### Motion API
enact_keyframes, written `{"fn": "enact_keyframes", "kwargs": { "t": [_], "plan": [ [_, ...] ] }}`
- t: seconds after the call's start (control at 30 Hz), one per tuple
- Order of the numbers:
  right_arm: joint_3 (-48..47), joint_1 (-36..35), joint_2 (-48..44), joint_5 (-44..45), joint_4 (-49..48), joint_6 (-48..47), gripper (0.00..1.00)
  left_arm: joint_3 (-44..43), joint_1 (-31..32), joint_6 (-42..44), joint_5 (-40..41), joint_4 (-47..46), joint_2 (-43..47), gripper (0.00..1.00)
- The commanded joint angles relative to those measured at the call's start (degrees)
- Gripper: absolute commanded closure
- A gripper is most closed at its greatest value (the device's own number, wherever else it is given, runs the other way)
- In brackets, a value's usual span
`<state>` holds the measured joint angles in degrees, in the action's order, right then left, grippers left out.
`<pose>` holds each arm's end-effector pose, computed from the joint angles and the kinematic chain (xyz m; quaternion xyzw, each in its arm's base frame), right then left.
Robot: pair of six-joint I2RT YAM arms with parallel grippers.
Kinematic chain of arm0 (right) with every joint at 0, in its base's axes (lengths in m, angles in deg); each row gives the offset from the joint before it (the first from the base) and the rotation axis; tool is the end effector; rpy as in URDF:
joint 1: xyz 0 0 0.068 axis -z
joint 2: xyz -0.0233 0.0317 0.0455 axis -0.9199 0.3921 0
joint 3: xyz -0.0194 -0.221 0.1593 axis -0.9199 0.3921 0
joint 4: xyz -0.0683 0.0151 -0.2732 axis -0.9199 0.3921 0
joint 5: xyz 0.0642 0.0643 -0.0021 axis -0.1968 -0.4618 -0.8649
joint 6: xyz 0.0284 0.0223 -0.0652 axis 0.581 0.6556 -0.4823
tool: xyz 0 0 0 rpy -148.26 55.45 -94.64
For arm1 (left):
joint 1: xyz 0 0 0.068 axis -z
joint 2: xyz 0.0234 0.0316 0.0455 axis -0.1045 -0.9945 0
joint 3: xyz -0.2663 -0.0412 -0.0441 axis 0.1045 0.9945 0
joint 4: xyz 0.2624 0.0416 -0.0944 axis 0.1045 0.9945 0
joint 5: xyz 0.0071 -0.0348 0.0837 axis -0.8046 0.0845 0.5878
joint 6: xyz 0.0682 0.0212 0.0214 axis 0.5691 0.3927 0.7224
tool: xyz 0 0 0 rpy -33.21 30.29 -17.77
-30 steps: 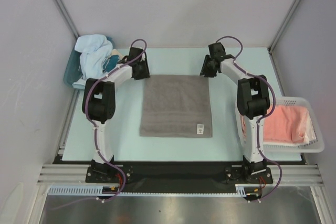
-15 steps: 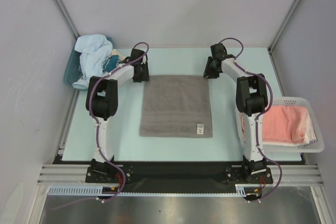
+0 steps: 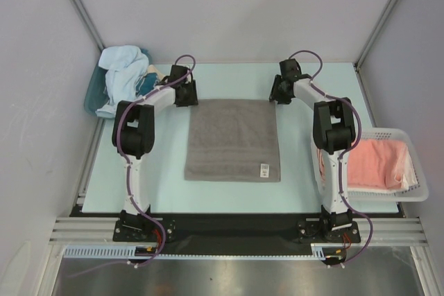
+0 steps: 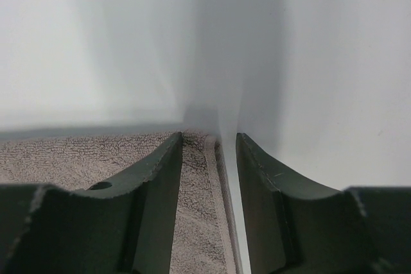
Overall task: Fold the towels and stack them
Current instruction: Fold the towel
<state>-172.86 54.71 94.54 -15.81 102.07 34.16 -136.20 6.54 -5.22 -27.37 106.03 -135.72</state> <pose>0.5288 0.1140 0.1329 0.0935 0.9461 0.0924 0.2959 0.5056 -0.1131 0.1278 -0.0317 0.9437 -0.0878 0.3174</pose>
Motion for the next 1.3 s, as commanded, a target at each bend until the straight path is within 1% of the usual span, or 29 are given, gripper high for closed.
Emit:
{"fn": "enact_keyframes", "kwargs": {
  "t": [0.0,0.13,0.47,0.67,0.77,0.83,0.93,0.97,1.0,1.03,1.07,1.1,1.13,1.17,1.2,1.27],
  "plan": [
    [0.7,0.3,-2.3,-1.4,-1.6,-1.0,0.56,-3.5,-0.6,-0.4,-1.5,-0.7,0.0,0.49],
    [1.5,0.3,-1.9,-2.1,-2.3,-0.5,0.56,-4.5,-0.7,-0.4,-0.9,0.5,-1.1,0.49],
    [1.0,-0.4,-0.3,-1.9,-1.6,-0.6,0.59,-5.8,-0.6,-1.3,-2.8,1.8,-3.3,0.49],
    [0.6,-1.3,0.7,-0.8,-0.9,-0.9,0.59,-6.8,-0.4,-2.0,-3.0,2.3,-4.4,0.53],
    [0.8,-1.5,1.3,-1.0,-1.1,-0.8,0.62,-6.9,-0.2,-2.4,-3.1,2.3,-4.8,0.55],
    [0.7,-1.3,1.5,-0.7,-0.9,-0.8,0.67,-7.5,-0.2,-2.5,-3.7,2.0,-5.3,0.57],
    [0.3,-1.1,1.8,-0.6,-1.0,-0.8,0.73,-8.1,-0.2,-2.5,-4.6,1.9,-5.8,0.62],
    [0.1,-1.1,1.9,-0.7,-0.9,-1.0,0.74,-8.0,-0.2,-2.5,-4.9,1.7,-5.9,0.68],
    [-0.3,-1.0,2.0,-0.6,-0.8,-1.1,0.79,-8.0,-0.2,-2.5,-5.3,1.2,-5.9,0.71],
    [-0.6,-1.0,2.1,-0.7,-0.8,-1.1,0.82,-7.9,-0.2,-2.6,-6.0,0.8,-5.9,0.74],
    [-0.7,-0.9,2.2,-1.0,-0.9,-1.1,0.84,-7.8,-0.2,-2.6,-6.1,0.5,-5.9,0.82],
    [-1.1,-0.8,2.2,-1.1,-1.1,-1.2,0.91,-7.6,-0.2,-2.6,-6.6,-0.6,-5.7,0.85],
    [-1.4,-0.8,2.3,-1.3,-1.2,-1.2,0.93,-7.4,-0.2,-2.6,-7.7,-1.4,-5.5,0.88],
    [-1.7,-0.7,2.5,-1.5,-1.3,-1.2,0.98,-7.4,-0.3,-2.7,-8.2,-1.9,-5.4,0.97],
    [-1.9,-0.7,2.5,-1.6,-1.9,-1.3,1.0,-7.4,-0.3,-2.9,-8.9,-3.3,-5.3,1.0],
    [-2.0,-0.5,2.3,-2.0,-2.7,-1.2,1.0,-7.5,-0.6,-3.4,-10.6,-4.7,-4.5,1.0]
  ]
}}
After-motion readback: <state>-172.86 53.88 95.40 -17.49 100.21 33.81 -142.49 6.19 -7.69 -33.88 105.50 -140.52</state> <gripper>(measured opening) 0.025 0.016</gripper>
